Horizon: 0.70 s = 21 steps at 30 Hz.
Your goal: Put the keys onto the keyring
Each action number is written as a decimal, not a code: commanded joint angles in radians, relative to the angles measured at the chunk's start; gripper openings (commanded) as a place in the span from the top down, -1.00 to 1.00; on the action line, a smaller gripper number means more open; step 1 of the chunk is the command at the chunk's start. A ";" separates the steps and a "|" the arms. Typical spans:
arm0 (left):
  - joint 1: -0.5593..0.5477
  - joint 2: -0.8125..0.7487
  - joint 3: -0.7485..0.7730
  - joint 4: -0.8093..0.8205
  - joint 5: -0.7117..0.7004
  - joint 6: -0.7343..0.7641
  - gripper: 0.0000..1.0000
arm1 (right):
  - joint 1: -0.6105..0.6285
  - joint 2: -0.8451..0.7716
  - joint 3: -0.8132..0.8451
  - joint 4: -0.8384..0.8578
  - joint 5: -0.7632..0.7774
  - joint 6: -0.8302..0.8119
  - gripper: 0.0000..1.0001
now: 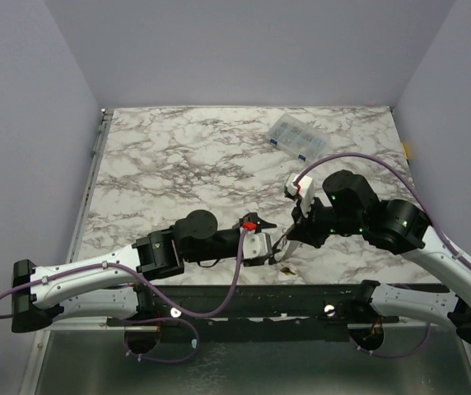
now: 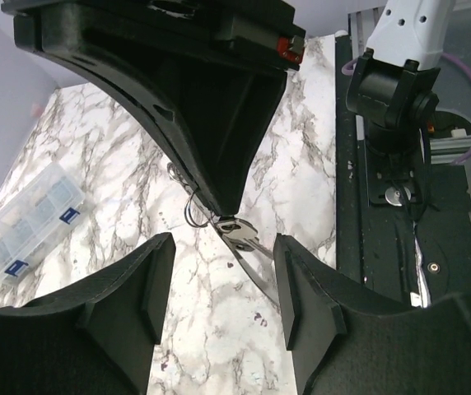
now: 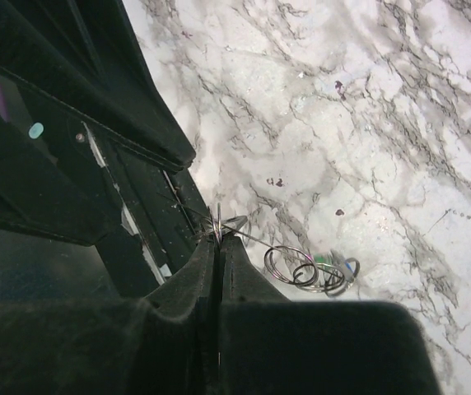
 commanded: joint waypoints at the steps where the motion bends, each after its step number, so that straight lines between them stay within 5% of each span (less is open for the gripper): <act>1: 0.002 0.034 0.029 -0.026 -0.020 -0.029 -0.05 | -0.001 -0.045 -0.012 0.088 -0.067 -0.035 0.99; 17: 0.002 0.123 0.038 0.017 -0.023 0.042 0.32 | -0.001 -0.167 -0.129 0.208 -0.256 -0.080 0.99; 21: 0.002 0.126 0.038 0.035 -0.003 0.054 0.65 | -0.001 -0.189 -0.153 0.232 -0.267 -0.087 0.99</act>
